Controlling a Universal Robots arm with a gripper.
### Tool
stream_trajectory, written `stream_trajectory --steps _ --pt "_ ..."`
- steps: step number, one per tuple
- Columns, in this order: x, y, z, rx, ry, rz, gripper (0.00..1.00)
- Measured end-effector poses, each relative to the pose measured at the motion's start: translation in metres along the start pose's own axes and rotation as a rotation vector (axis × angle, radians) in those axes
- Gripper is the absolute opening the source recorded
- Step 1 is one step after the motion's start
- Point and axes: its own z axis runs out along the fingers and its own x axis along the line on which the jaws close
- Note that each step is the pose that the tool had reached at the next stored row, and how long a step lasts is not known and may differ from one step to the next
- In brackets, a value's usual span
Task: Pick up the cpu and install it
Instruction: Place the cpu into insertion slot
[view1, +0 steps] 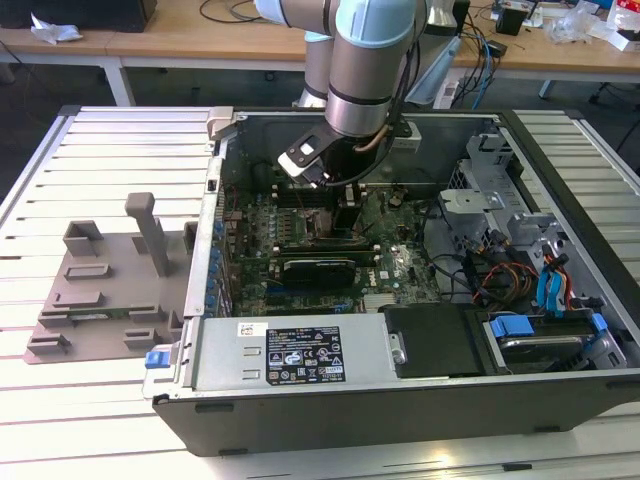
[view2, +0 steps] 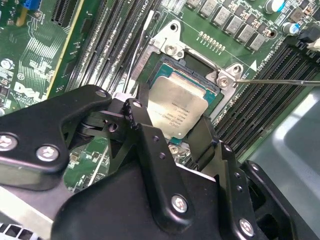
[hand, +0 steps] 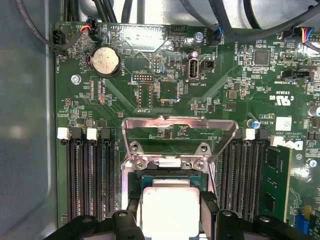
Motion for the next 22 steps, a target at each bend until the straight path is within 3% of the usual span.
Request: stream_trajectory --steps 7,9,10,13,14,16,18,20,22 --pt "0.0001 0.0002 0.0022 0.0 -0.0001 0.0 0.55" --pt "0.0001 0.0002 0.0023 0.0 0.0 0.0 0.56" --pt "0.0001 0.0001 0.0023 0.0 -0.0001 0.0 0.62" --pt "0.0001 0.0001 0.0018 -0.0002 0.0002 0.0 0.62" --pt "0.0001 0.0 0.0001 -0.0001 0.0002 0.0 0.62" --pt "-0.0001 -0.0006 -0.0097 -0.0001 0.0001 0.0 0.62" --pt "0.0016 -0.0007 -0.012 0.0 0.0001 0.0 0.62" --pt "0.0021 -0.002 -0.0124 -0.0004 0.0051 0.0 0.48" --pt "0.0006 -0.0054 -0.0121 -0.0021 0.0101 -0.001 0.42"
